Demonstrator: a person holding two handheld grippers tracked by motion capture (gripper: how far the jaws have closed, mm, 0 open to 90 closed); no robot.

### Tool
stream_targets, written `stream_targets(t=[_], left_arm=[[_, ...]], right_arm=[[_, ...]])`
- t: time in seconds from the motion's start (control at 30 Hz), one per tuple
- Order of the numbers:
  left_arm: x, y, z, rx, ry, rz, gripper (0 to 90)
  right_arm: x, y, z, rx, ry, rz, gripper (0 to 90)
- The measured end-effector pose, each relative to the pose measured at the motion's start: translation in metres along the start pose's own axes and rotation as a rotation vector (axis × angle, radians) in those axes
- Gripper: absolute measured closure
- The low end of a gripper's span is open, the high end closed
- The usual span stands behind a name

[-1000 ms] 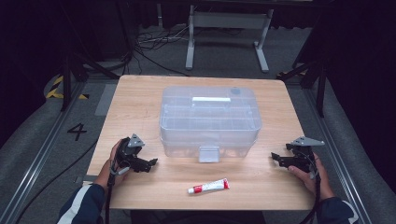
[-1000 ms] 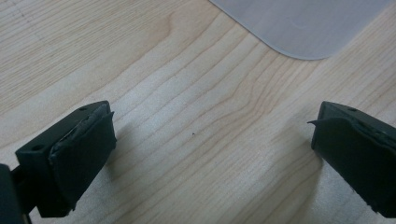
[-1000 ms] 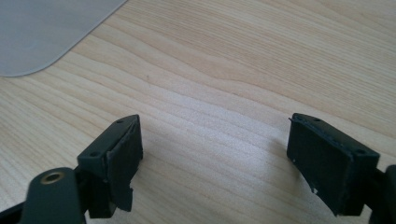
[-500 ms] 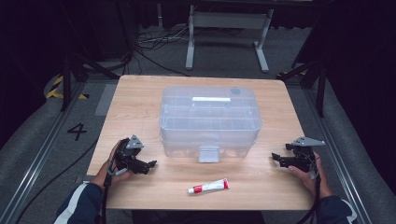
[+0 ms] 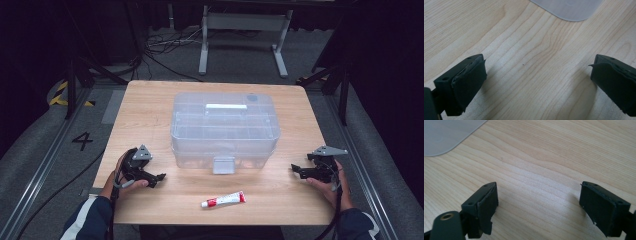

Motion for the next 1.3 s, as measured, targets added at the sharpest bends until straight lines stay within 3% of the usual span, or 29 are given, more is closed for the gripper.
stream_targets(t=[0.17,0.9,1.0,1.3], left_arm=[[0.000,0.000,0.000,0.001,0.000,0.002,0.5],[-0.001,0.000,0.000,0.007,-0.010,-0.001,0.5],[-0.001,0.000,0.000,0.007,-0.010,-0.001,0.5],[-0.001,0.000,0.000,0.007,-0.010,-0.001,0.5]], right_arm=[[0.002,-0.003,0.002,0.000,-0.010,-0.002,18.3],[0.032,-0.039,0.024,0.008,-0.093,-0.107,21.8],[0.040,-0.049,0.031,0.007,-0.122,-0.128,22.0],[0.054,-0.066,0.044,0.000,-0.149,-0.166,22.6]])
Point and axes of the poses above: each handheld gripper's, and its own axes: y roughly forward along the jaws, x roughly out of its top, z roughly to its left, the point moved 6 cm from there along y, roughly forward along the jaws, and after that the axes turned 5 degrees about x, right-handed, at the moved point
